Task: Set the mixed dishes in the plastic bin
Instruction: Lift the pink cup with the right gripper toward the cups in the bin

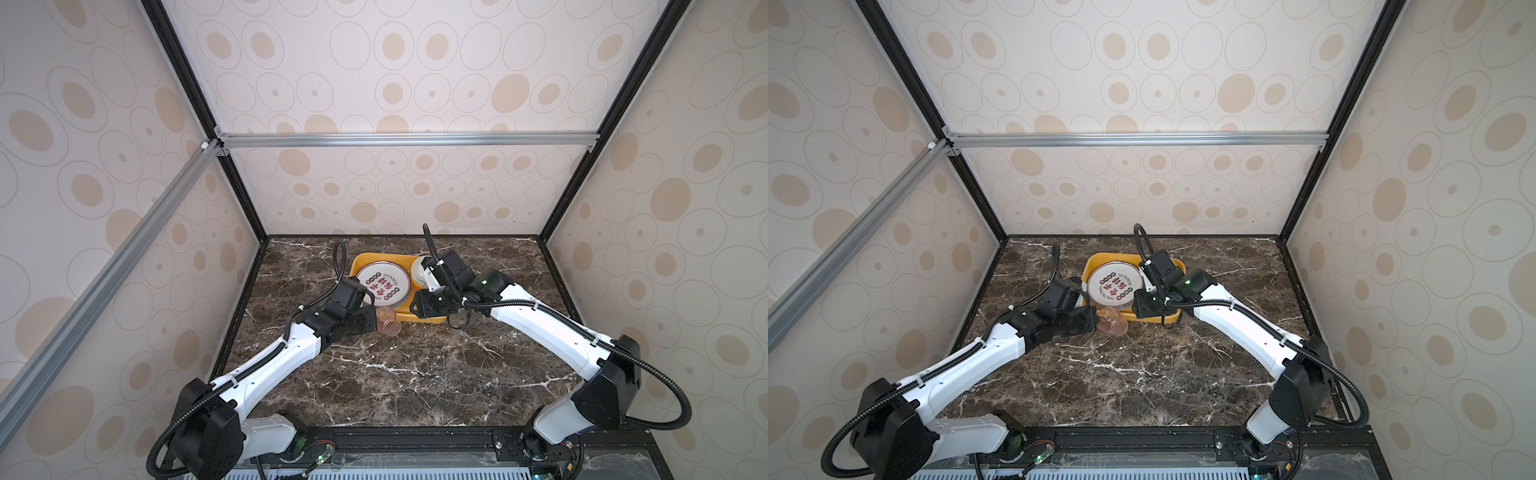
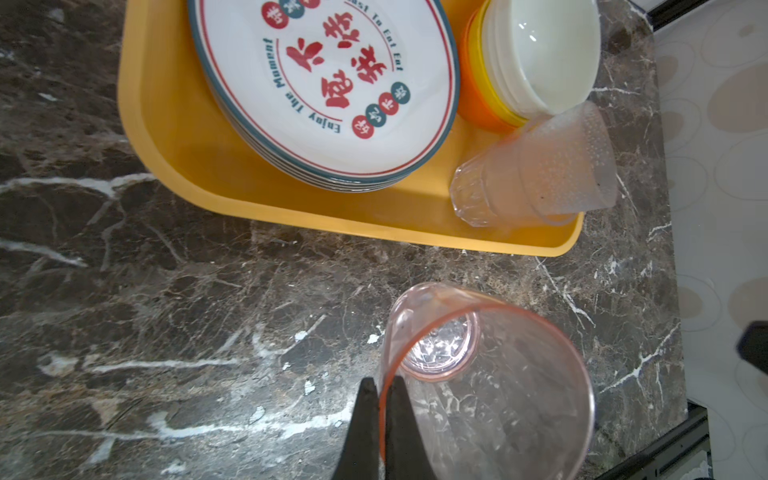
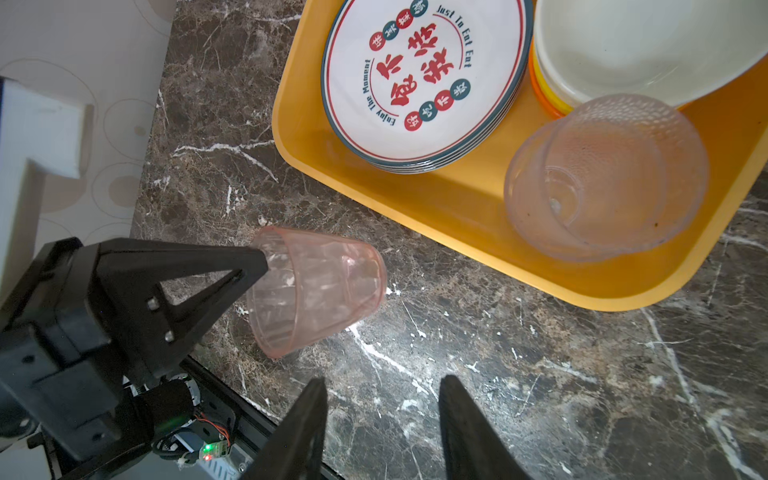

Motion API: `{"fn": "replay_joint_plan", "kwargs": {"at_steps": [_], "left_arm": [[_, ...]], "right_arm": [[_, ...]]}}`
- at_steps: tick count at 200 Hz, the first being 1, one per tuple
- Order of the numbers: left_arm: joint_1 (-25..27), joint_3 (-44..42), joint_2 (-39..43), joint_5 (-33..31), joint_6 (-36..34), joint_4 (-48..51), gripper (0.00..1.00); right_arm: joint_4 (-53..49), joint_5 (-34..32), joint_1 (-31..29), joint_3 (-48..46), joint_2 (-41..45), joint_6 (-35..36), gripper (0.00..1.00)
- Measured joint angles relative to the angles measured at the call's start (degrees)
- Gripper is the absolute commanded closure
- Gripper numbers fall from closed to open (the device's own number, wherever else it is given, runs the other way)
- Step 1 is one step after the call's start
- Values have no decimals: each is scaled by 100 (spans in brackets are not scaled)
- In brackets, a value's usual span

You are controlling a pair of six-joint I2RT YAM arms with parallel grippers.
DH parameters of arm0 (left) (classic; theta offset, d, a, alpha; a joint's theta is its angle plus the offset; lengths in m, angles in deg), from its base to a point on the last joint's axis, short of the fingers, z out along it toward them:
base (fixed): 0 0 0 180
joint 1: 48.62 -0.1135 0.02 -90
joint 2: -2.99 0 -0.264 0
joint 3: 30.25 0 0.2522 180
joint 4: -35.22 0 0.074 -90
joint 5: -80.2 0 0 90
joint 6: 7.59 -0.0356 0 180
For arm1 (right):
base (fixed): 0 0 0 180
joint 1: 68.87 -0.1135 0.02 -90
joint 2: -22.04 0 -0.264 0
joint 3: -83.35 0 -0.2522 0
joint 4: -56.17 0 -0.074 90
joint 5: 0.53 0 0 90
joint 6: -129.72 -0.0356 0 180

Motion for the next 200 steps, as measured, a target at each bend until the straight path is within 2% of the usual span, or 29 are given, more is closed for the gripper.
{"fn": "replay_joint_plan", "kwargs": {"at_steps": [56, 108, 146, 200], "left_arm": [[291, 313, -225, -26, 66, -129, 100], [361, 393, -286, -33, 85, -155, 100], [402, 446, -295, -39, 122, -151, 100], [422, 577, -295, -48, 144, -138, 99]], "right_arm": [[-63, 168, 0, 308, -402, -85, 55], [-166, 203, 0, 579, -691, -125, 61], [-299, 177, 0, 831, -977, -168, 66], [-496, 44, -11, 951, -1102, -151, 83]]}}
